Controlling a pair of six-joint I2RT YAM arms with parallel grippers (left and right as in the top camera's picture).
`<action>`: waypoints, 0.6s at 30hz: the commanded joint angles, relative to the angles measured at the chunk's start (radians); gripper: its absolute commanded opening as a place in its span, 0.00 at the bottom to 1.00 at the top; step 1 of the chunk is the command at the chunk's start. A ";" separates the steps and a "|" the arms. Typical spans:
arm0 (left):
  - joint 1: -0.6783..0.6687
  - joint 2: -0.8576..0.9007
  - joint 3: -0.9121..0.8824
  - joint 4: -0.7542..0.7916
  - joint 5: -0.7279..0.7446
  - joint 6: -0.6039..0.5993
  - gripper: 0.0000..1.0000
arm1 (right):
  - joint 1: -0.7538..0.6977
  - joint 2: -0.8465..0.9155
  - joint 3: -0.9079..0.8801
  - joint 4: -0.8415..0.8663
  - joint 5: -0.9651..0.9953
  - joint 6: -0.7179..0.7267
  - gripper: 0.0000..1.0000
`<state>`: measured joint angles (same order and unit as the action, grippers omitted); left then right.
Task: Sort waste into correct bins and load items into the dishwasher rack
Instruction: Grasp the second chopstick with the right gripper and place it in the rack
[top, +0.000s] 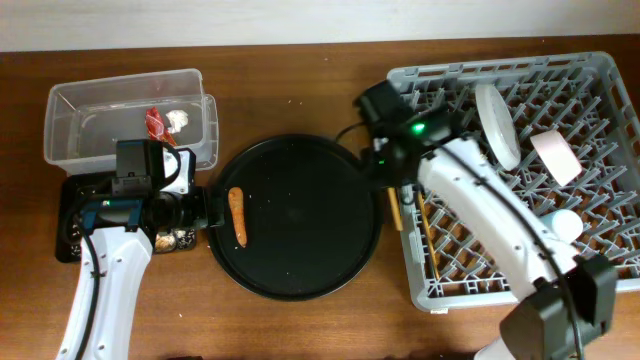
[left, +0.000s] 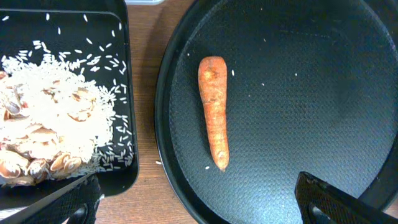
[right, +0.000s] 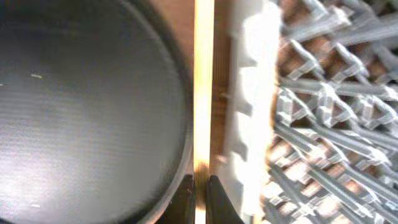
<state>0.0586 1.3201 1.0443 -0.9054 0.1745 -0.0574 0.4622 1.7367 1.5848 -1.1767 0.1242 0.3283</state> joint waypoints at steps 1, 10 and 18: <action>0.003 -0.011 0.004 0.000 -0.007 -0.007 0.99 | -0.085 -0.013 0.000 -0.056 0.019 -0.070 0.04; 0.003 -0.011 0.004 0.000 -0.007 -0.007 0.99 | -0.208 -0.013 -0.201 0.005 -0.013 -0.115 0.04; 0.003 -0.011 0.004 -0.001 -0.007 -0.007 0.99 | -0.208 -0.013 -0.284 0.071 -0.061 -0.115 0.06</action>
<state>0.0586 1.3201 1.0443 -0.9047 0.1741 -0.0574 0.2565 1.7344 1.3315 -1.1278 0.0780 0.2237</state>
